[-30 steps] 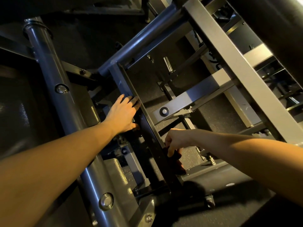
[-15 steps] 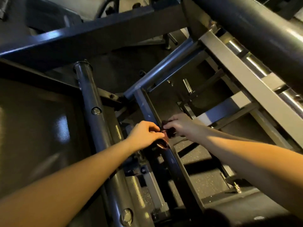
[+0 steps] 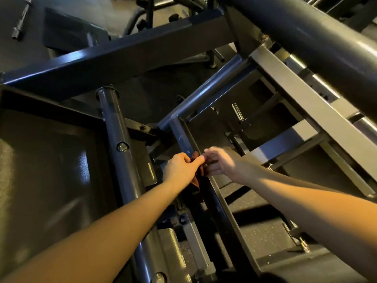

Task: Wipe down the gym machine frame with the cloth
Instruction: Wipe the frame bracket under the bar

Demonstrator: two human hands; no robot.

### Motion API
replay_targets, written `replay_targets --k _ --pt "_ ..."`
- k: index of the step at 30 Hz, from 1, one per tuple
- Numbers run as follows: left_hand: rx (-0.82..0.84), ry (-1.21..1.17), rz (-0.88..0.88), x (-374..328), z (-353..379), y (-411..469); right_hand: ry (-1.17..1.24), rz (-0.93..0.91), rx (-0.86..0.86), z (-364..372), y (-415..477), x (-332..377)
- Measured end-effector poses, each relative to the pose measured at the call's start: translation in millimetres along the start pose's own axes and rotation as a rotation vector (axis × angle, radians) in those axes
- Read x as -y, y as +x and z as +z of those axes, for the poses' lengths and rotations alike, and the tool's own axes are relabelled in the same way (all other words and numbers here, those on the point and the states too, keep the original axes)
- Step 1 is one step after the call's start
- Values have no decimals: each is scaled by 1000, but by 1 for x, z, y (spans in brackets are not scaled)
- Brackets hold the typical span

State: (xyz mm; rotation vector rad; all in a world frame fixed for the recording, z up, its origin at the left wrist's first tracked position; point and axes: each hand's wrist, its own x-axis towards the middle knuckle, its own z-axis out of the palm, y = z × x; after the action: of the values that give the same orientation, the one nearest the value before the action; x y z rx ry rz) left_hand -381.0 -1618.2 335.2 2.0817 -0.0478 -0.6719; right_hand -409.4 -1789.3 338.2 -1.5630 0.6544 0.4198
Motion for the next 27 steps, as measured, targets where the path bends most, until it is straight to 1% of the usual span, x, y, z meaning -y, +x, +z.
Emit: replay_targets --k 3,4,7,8,9,11,12,13,16,20,24,27 --pt "22 2 -2 5 -3 10 -129 -12 55 -4 -4 11" --pt "23 36 6 7 -5 11 -244 -30 47 -5 -6 15" --pt "-3 207 50 15 -9 7 -767 -182 -67 -9 2 24" --pt "11 244 60 19 -6 4 -854 -209 -89 -9 7 24" --pt "51 243 63 24 -1 -1 -889 -208 -89 -9 10 23" --pt "159 189 49 36 16 -11 -884 -171 -74 -5 20 15" --pt "178 159 40 41 26 -16 -862 -151 -71 -3 24 11" --pt "157 134 44 46 36 -20 -842 -141 -68 1 27 7" --pt "-3 116 69 56 58 -19 -772 -132 -81 4 35 -3" --pt "-37 43 36 55 71 -10 -686 -110 -117 1 46 -15" --pt "-66 0 21 56 71 4 -567 -20 -98 -3 52 -22" --pt "-172 -62 -70 50 64 17 -558 14 -81 -4 54 -20"
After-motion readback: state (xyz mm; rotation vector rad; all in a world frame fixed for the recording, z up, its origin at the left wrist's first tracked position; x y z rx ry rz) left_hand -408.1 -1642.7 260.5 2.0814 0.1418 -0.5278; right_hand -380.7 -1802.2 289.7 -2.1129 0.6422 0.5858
